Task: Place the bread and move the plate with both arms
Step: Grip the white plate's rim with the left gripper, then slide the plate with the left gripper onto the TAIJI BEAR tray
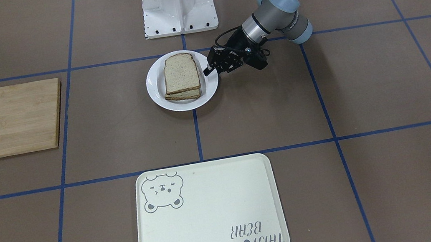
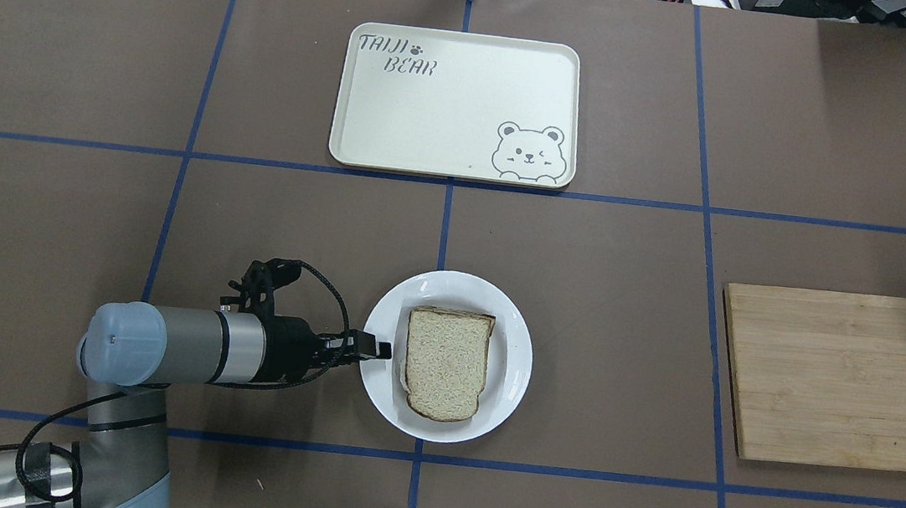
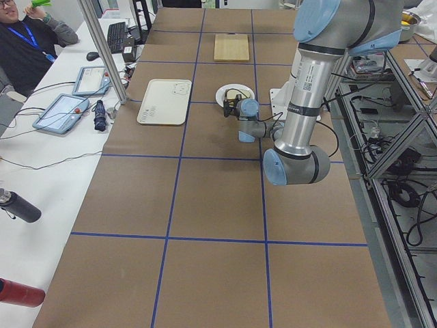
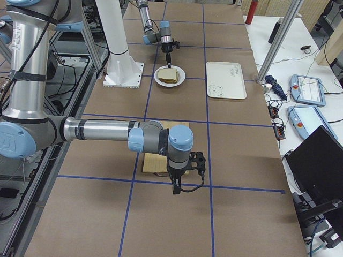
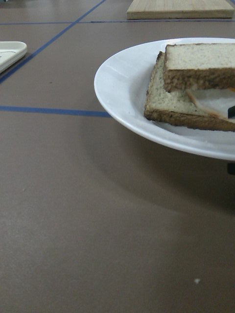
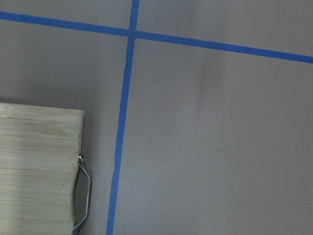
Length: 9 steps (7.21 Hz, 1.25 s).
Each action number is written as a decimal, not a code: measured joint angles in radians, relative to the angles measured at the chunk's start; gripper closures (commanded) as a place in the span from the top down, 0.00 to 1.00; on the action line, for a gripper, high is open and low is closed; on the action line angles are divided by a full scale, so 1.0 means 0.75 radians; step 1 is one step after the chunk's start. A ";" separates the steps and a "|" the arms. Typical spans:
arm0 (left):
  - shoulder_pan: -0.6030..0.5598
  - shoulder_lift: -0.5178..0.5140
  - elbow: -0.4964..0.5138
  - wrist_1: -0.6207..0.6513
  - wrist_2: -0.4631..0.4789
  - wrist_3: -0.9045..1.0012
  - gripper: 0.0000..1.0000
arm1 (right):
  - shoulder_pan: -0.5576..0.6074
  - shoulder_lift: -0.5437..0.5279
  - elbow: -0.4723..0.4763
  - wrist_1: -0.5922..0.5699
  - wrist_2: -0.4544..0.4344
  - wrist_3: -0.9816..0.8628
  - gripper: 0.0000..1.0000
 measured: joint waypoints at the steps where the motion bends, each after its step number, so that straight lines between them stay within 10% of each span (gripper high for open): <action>1: 0.001 -0.003 0.004 -0.002 0.000 -0.005 0.00 | 0.000 -0.001 0.000 0.001 0.000 0.001 1.00; 9: -0.035 -0.048 -0.073 -0.067 0.031 -0.323 0.00 | 0.000 -0.001 -0.002 0.004 0.000 0.002 1.00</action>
